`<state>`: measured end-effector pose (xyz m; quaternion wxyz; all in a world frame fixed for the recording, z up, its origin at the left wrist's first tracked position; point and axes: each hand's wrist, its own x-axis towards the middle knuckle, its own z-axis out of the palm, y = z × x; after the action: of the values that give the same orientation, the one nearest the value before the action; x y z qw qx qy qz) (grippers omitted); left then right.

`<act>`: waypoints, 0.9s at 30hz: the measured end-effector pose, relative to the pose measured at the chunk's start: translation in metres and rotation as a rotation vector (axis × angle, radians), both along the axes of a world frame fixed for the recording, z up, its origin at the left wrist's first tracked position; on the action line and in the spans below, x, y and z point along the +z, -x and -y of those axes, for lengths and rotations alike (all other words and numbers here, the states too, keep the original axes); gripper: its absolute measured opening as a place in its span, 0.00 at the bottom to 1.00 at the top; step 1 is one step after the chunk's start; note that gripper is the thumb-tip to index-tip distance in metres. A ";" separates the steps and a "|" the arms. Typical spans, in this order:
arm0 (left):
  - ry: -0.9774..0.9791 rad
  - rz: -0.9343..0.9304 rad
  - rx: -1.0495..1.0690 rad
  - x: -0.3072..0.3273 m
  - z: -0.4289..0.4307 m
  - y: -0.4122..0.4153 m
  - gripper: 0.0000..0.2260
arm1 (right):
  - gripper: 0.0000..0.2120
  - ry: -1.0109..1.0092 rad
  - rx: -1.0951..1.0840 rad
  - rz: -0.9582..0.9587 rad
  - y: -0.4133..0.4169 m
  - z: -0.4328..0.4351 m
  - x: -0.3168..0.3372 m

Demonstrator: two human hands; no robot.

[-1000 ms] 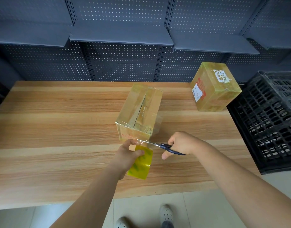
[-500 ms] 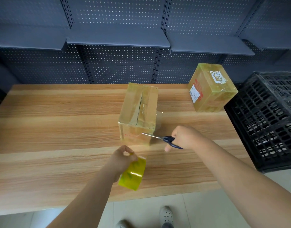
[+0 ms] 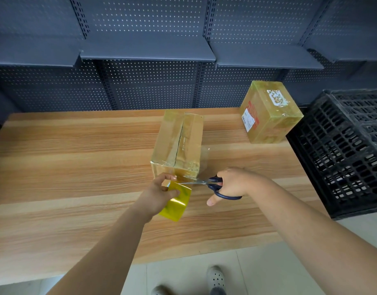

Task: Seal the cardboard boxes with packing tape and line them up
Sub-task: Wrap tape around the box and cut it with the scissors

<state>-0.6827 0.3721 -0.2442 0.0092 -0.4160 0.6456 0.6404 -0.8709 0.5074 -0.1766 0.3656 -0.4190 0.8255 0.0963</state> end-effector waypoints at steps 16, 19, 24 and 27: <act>0.124 0.035 -0.041 -0.013 -0.006 0.011 0.12 | 0.28 -0.065 -0.018 -0.007 0.018 -0.015 0.003; 0.338 0.129 -0.148 -0.022 -0.007 0.004 0.12 | 0.25 -0.004 -0.007 -0.040 0.021 -0.018 0.002; 0.701 0.412 -0.464 -0.031 -0.018 0.002 0.21 | 0.30 0.023 0.011 -0.104 0.025 -0.020 -0.009; 0.662 0.479 -0.603 -0.038 -0.022 0.003 0.23 | 0.28 0.051 0.010 -0.109 0.025 -0.024 -0.012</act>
<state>-0.6861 0.3936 -0.2817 0.2092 -0.3272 0.8850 0.2567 -0.8955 0.5310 -0.1891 0.3087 -0.4266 0.8442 0.0999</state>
